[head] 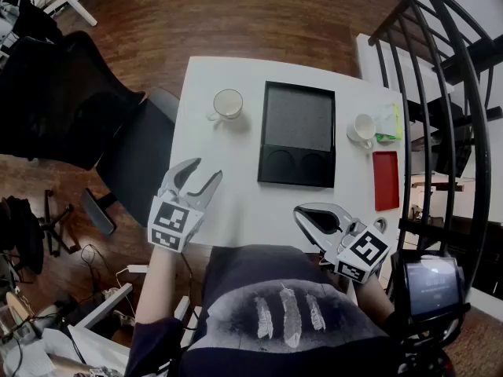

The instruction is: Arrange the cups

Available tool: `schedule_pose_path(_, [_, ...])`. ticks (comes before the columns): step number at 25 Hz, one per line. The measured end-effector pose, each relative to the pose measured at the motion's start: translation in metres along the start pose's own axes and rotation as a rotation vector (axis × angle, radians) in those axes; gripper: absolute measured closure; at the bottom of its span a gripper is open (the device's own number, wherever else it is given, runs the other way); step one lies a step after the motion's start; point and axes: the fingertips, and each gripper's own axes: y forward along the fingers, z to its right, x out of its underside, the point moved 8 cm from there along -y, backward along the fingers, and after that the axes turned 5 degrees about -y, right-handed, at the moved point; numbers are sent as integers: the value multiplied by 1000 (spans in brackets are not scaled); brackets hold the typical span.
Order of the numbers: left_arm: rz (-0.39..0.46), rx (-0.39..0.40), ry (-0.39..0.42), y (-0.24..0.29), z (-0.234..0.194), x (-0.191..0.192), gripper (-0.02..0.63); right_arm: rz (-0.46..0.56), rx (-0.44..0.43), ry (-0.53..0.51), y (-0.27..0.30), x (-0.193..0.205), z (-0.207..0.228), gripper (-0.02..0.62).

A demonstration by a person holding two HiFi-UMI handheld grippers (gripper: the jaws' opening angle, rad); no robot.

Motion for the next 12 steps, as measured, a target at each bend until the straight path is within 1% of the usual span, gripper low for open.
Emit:
schedule_pose_path(2, [-52,-37,101,22,-39,-2,385,-20,-2,-7,22,-3,-1,591])
schedule_pose_path(4, [-93,-53,174,45,-73,-2,385,-48,7,-35,42,-7,-2,591])
schedule_pose_path(7, [-114,-27,224,77,-106,-10,385,-83,19,-79,67,-17,-1,591])
schedule_pose_path(9, [-121,14,239,96,-116,-14,385,-106,21,-85,77,-20,2,591])
schedule_pose_path(12, [-157,61,287,122,-123,-13,385,-119,49,-95,87,-21,20,591])
